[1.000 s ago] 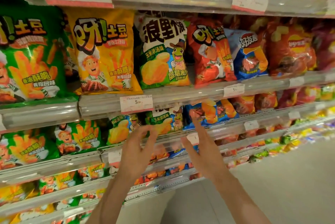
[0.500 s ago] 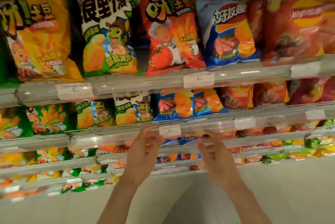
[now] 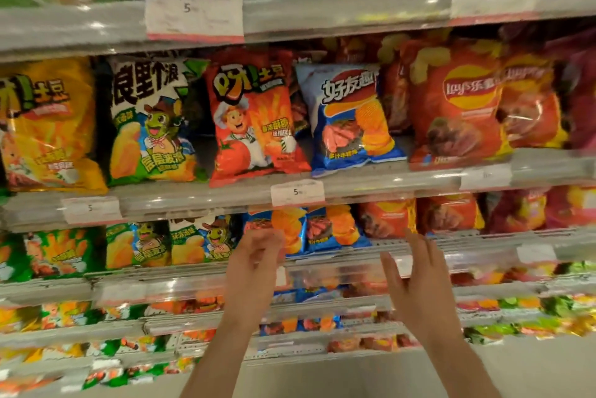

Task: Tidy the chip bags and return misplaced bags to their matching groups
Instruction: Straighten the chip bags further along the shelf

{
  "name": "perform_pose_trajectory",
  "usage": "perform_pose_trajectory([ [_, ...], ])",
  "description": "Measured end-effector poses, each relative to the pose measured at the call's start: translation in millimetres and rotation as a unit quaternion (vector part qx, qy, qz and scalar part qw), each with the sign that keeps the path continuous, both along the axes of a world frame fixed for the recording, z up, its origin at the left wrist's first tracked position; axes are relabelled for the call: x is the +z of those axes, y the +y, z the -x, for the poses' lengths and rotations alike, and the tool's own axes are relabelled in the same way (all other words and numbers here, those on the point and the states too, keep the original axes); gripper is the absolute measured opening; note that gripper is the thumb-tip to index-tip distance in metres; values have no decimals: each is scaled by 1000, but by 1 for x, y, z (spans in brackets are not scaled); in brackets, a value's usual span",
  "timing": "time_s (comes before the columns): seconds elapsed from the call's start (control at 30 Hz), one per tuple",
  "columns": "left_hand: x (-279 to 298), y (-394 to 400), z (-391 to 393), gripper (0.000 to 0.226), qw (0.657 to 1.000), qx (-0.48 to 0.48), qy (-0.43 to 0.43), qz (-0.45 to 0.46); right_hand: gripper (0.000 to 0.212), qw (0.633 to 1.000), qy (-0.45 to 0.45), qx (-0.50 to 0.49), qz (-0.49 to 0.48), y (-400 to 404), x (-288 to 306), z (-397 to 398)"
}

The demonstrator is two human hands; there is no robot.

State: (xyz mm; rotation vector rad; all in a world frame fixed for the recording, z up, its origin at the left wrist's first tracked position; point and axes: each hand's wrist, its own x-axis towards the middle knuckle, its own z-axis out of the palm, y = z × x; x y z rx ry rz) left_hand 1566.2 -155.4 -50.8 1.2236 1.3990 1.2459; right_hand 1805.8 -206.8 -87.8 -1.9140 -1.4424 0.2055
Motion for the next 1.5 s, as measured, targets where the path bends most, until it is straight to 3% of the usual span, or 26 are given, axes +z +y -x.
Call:
perform_pose_trajectory([
  [0.2,24,36,-17,28,989,-28,-113,94,42,974,-116,60,-187,57,54,12],
  [0.33,24,55,-19,35,969,-21,-207,132,41,951,-183,111,-223,94,77,32],
  [0.47,23,61,-21,28,957,-13,-251,144,39,943,-218,126,-216,115,84,46],
  [0.67,25,63,-21,39,953,-7,-266,143,20,957,-163,121,-205,122,82,48],
  [1.07,15,70,-20,46,964,-22,-232,129,15,960,-102,160,-205,123,108,44],
  [1.17,11,71,-19,51,967,-33,-222,121,25,963,-61,180,-193,133,140,51],
  [1.27,11,71,-18,50,969,-35,-217,116,51,968,-10,234,-91,155,172,67],
  [1.37,11,70,-17,51,968,-42,-218,117,73,947,70,314,13,177,191,80],
  [1.5,12,69,-17,50,969,-50,-212,117,80,926,122,354,46,199,185,83],
])
